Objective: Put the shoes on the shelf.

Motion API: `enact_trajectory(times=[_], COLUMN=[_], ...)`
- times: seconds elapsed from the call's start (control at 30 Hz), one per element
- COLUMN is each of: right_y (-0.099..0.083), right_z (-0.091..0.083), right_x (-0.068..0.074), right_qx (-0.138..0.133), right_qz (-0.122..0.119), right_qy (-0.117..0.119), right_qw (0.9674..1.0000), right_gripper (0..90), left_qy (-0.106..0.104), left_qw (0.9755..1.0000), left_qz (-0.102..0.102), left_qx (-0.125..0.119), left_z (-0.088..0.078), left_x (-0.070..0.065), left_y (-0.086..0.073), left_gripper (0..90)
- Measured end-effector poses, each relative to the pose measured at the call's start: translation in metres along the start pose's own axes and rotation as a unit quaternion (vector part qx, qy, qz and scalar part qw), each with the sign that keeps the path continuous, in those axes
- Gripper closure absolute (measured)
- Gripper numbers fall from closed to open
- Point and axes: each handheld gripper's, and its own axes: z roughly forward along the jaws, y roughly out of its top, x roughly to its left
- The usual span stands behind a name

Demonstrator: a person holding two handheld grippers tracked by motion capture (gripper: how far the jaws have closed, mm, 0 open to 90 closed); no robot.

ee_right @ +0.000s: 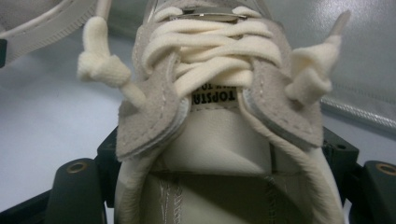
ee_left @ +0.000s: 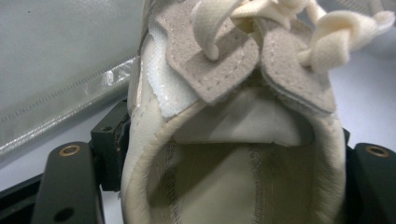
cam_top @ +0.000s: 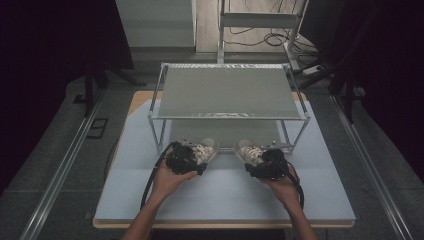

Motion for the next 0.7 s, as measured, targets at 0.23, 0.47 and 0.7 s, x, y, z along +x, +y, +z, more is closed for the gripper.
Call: enact_trajectory(times=[0.23,0.47,0.7], right_y=[0.010,0.019,0.022], right_z=[0.011,0.020,0.025], right_x=[0.003,0.005,0.004], right_qx=[0.002,0.002,-0.004], right_qz=[0.003,0.015,0.030], right_qy=[-0.011,-0.031,-0.041], right_qw=[0.9999,0.9994,0.9987], right_gripper=[26.4,26.4,26.3], left_qy=[0.007,0.009,0.017], left_qw=[1.0000,0.9998,0.9995], left_qz=[-0.005,-0.015,-0.027], left_qx=[0.000,-0.001,0.006], left_z=[0.005,0.013,0.027], left_x=[0.001,0.001,0.002], left_y=[0.008,0.019,0.025], left_gripper=[26.9,26.9,26.9])
